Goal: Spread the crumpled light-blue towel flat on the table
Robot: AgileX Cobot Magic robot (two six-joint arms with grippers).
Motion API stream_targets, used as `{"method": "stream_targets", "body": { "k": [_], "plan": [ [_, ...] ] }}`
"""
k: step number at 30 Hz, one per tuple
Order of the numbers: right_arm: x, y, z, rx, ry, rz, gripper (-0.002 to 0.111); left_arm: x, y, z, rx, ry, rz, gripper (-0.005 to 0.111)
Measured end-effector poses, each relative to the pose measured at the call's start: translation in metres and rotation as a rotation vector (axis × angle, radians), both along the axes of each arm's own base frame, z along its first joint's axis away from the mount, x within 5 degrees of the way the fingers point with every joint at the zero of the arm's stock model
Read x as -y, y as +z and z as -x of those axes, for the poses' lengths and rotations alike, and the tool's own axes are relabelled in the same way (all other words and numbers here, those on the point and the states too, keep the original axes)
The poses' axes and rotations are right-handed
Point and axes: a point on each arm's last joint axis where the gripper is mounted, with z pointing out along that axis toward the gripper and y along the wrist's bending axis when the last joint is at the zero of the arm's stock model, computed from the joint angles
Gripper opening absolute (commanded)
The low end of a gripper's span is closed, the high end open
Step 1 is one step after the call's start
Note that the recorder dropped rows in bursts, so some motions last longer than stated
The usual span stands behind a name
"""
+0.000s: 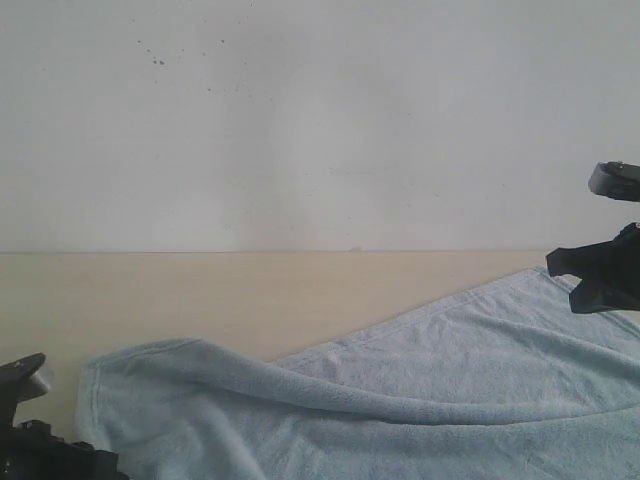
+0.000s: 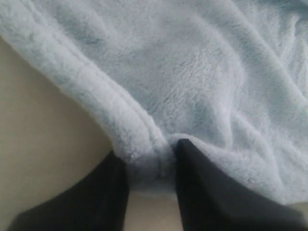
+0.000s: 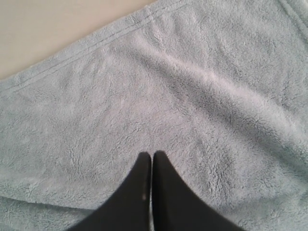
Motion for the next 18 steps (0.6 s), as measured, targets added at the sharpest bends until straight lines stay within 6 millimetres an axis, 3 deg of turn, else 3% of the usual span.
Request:
{"method": "stream_targets", "body": {
  "k": [1, 8, 12, 18],
  "plan": [
    [0.0, 0.0, 0.0, -0.002, 0.001, -0.001, 0.0, 0.002, -0.002, -0.001, -0.009, 0.001, -0.008, 0.004],
    [0.0, 0.0, 0.001, -0.008, 0.005, -0.003, 0.0, -0.005, 0.0, -0.001, -0.038, 0.027, -0.134, 0.004],
    [-0.001, 0.0, 0.001, -0.011, 0.007, -0.005, 0.0, -0.013, 0.004, 0.009, -0.054, 0.066, -0.207, 0.004],
    [-0.002, -0.001, 0.002, -0.025, 0.016, -0.011, 0.0, -0.046, 0.014, 0.028, -0.032, 0.22, -0.285, 0.004]
  ]
}}
